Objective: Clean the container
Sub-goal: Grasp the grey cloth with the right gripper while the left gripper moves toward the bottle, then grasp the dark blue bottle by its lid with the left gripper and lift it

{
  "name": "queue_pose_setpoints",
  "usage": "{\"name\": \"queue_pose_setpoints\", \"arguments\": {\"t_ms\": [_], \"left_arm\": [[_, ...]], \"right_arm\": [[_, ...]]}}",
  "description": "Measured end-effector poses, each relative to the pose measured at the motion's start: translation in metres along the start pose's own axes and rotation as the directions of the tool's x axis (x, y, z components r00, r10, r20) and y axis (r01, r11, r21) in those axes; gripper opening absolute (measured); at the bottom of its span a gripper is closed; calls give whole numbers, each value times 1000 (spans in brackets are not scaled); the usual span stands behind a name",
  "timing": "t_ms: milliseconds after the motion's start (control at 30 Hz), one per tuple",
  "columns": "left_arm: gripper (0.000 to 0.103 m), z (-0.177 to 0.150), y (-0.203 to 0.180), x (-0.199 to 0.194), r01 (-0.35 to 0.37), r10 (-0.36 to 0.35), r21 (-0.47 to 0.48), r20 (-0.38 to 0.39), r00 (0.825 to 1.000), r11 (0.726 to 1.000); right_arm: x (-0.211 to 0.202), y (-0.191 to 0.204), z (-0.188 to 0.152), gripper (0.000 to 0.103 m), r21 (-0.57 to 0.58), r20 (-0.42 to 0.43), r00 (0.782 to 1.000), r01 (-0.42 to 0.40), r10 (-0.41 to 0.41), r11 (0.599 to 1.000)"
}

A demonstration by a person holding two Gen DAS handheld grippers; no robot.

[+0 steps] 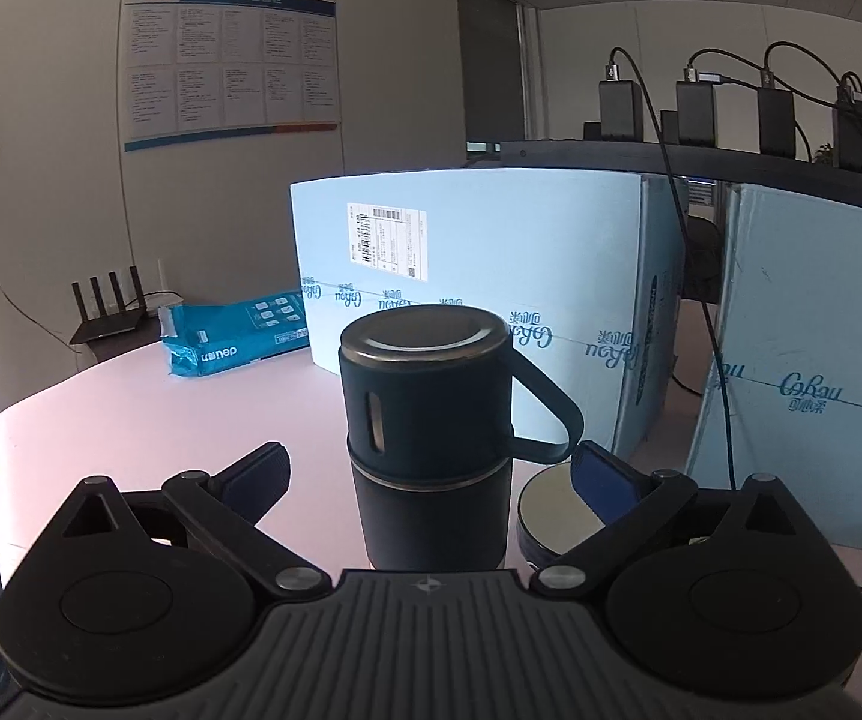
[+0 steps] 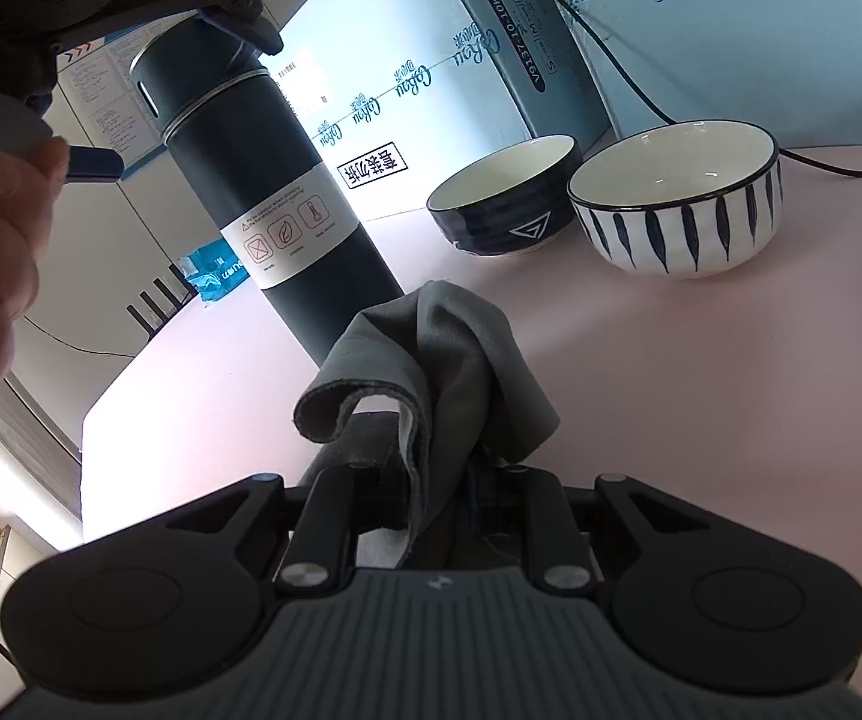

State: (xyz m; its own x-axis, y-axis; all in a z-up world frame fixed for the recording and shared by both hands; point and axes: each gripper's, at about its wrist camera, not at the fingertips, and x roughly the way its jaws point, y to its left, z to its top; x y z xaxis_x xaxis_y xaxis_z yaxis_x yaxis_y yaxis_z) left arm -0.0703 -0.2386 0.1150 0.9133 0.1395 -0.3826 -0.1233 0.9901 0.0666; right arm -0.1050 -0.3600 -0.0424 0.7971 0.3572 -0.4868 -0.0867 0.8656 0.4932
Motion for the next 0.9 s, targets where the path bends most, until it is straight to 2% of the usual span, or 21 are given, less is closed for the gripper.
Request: {"name": "queue_pose_setpoints", "arguments": {"t_ms": [100,200,333,500,600,667,767,800,833,900], "left_arm": [[102,2,-12,7,-69,70,-16,17,997,997],[102,5,-18,17,-112,112,-34,-12,994,993],[102,7,-23,27,-158,155,-86,-37,987,984],[102,8,-28,43,-208,202,-83,-83,976,974],[102,6,-30,44,-229,224,-68,-66,972,971],[102,4,-32,42,-230,229,-34,-13,973,973],[100,1,-32,41,-188,188,20,28,982,982],[97,1,-31,42,-171,171,31,24,985,985],[87,0,-30,44,-151,151,38,16,988,988],[79,-2,-27,46,-116,116,49,3,993,992]], "right_arm": [[0,-2,0,20,7,-1,1000,-11,11,1000],[0,-5,-1,20,19,-1,1000,-24,24,1000],[1,-7,0,20,29,-4,999,-37,37,999],[0,-10,-1,21,46,-5,998,-54,55,997],[0,-11,-1,21,55,-6,998,-63,63,996],[0,-12,-1,21,59,-7,998,-67,68,996],[0,-13,-1,21,64,-8,997,-72,72,995],[0,-13,-1,21,65,-9,997,-73,73,995],[0,-13,-1,21,66,-9,997,-73,74,995],[0,-13,-1,21,67,-9,997,-75,75,995]]}}
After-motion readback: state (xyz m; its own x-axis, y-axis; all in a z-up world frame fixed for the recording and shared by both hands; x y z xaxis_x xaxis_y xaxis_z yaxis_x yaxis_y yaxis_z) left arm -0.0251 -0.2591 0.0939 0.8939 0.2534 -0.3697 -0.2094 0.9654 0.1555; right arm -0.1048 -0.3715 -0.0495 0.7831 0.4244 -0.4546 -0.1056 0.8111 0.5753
